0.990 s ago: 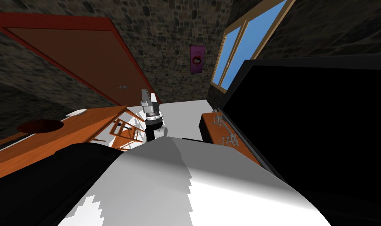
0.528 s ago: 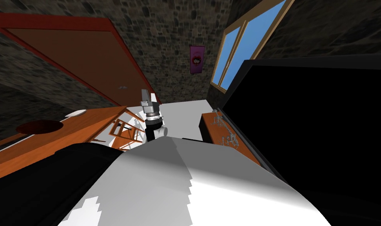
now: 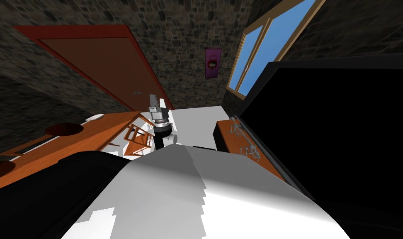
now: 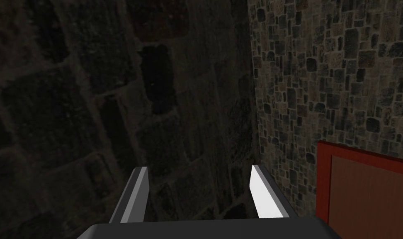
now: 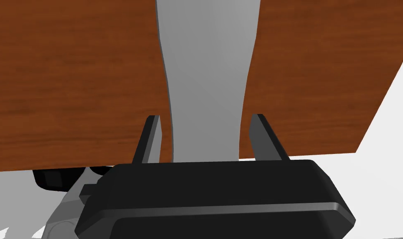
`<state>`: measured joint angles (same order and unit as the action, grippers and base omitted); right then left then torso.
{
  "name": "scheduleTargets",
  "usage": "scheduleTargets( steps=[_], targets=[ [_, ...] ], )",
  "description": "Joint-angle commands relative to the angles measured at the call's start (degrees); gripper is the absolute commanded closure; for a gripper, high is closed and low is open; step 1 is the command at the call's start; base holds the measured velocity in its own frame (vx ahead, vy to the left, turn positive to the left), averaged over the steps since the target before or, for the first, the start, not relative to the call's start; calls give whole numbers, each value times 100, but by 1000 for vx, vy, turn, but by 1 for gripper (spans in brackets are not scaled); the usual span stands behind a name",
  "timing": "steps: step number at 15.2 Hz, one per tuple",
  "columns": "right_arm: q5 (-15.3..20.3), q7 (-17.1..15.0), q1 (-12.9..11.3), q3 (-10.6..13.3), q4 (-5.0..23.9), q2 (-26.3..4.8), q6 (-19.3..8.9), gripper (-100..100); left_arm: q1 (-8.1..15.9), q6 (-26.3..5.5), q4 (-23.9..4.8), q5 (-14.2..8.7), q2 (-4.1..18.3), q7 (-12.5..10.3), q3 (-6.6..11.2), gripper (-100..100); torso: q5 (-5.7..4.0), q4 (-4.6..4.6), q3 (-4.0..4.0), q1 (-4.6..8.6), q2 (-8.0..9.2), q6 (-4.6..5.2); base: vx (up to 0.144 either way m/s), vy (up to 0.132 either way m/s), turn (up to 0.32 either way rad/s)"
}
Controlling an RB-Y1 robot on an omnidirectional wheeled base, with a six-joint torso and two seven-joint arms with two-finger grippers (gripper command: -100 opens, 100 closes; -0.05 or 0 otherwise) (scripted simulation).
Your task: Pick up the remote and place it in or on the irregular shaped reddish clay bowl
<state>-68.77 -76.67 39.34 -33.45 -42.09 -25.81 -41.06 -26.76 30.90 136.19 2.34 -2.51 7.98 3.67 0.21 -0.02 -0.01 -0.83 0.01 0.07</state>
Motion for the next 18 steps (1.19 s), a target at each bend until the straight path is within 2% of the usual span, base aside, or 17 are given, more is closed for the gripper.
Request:
scheduleTargets(
  steps=[1, 9, 12, 15, 18],
  targets=[
    [-122, -99, 141, -18, -18, -1, -204, 100, 0, 0, 0, 0, 0, 0, 0, 0, 0, 0, 0, 0, 0, 0, 32, 137, 126],
    [-495, -490, 665, -78, -273, -22, -848, 100, 0, 0, 0, 0, 0, 0, 0, 0, 6, -5, -6, 19, -6, 2, 28, 98, 118],
    [-646, -645, 851, -143, -402, -142, -1093, 100, 0, 0, 0, 0, 1, 0, 1, 0, 8, -4, -2, 27, 0, 0, 6, 58, 94],
    [-749, -754, 984, -243, -524, -437, -1242, 100, 0, 0, 0, 0, 1, 0, 1, 0, 11, -2, 5, 63, 15, -5, -35, -37, 38],
    [-808, -822, 1066, -320, -604, -700, -1316, 100, 1, 0, 0, 0, 3, 0, 3, 0, 7, -1, 17, 124, 39, -13, -89, -152, 10]
  ],
)
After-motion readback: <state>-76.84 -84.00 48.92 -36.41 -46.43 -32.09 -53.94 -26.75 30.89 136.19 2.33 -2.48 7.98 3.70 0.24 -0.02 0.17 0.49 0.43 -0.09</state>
